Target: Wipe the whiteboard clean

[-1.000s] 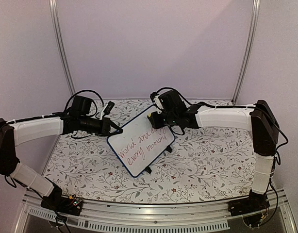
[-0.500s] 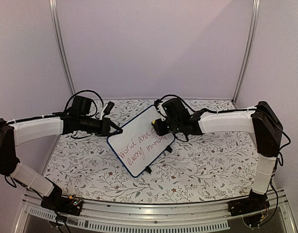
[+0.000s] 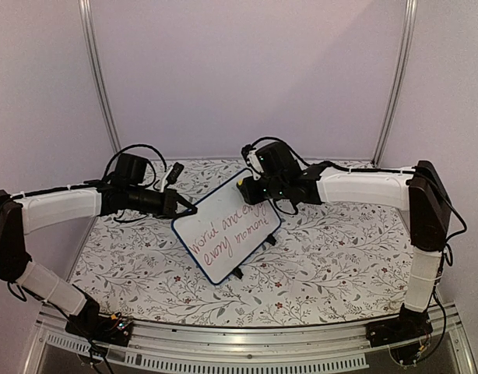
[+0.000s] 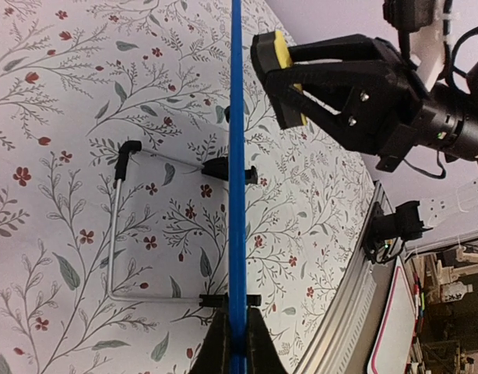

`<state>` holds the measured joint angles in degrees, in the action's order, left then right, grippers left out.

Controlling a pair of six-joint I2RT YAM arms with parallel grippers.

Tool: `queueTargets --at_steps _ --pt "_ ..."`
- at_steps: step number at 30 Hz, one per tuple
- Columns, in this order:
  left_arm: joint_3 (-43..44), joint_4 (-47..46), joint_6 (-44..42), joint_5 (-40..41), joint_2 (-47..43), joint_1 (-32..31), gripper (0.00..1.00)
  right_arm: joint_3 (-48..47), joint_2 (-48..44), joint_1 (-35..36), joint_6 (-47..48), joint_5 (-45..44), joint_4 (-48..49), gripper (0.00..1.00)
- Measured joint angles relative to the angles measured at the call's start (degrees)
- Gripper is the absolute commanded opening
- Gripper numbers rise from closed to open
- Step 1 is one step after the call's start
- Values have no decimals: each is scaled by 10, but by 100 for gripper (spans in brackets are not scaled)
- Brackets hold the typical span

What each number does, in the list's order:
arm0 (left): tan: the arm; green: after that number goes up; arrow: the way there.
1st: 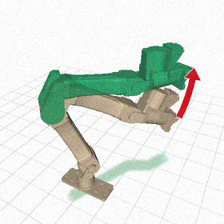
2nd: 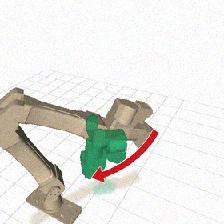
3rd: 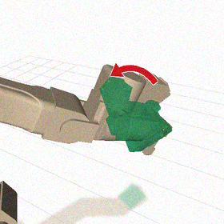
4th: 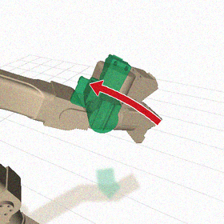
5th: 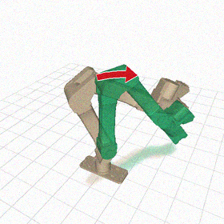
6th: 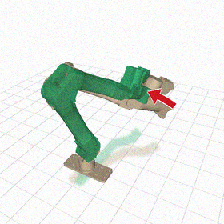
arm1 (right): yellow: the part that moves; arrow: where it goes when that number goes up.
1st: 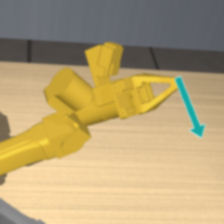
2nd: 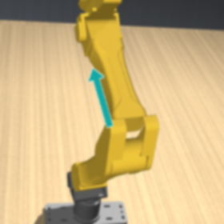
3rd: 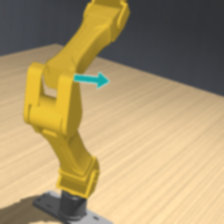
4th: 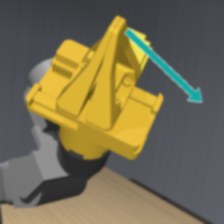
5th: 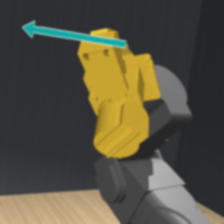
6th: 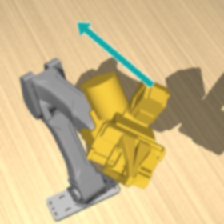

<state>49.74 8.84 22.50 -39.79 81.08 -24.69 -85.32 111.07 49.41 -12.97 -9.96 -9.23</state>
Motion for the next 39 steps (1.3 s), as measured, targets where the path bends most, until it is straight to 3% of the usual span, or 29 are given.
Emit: queueTargets --at_steps 13,27,39 --pt "0 0 0 -1 -1 0 0 -10 12 -14 14 -21 -8 18" --pt "0 3 5 6 -1 2 0 94 -7 -23 9 -21 43 18" --pt "0 2 3 3 -2 2 0 -25 28 -26 26 -18 14 18"
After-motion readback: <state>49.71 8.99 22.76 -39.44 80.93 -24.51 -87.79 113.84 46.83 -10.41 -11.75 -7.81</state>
